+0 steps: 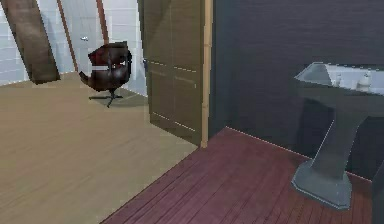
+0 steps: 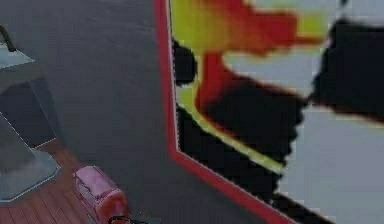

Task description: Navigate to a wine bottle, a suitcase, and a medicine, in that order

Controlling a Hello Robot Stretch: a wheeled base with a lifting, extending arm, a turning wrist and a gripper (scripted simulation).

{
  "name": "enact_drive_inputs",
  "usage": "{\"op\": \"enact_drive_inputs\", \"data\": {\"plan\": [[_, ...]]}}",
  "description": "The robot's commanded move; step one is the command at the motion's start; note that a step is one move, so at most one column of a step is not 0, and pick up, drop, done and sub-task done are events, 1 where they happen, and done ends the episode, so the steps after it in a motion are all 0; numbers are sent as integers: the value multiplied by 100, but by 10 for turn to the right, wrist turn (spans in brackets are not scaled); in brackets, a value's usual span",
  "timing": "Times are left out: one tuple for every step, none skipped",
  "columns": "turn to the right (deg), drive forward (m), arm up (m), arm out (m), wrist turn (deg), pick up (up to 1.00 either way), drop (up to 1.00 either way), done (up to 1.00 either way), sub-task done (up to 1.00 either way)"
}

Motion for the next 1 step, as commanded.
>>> {"op": "enact_drive_inputs", "data": {"plan": [[0,45,0,0,0,0,0,0,0]]}}
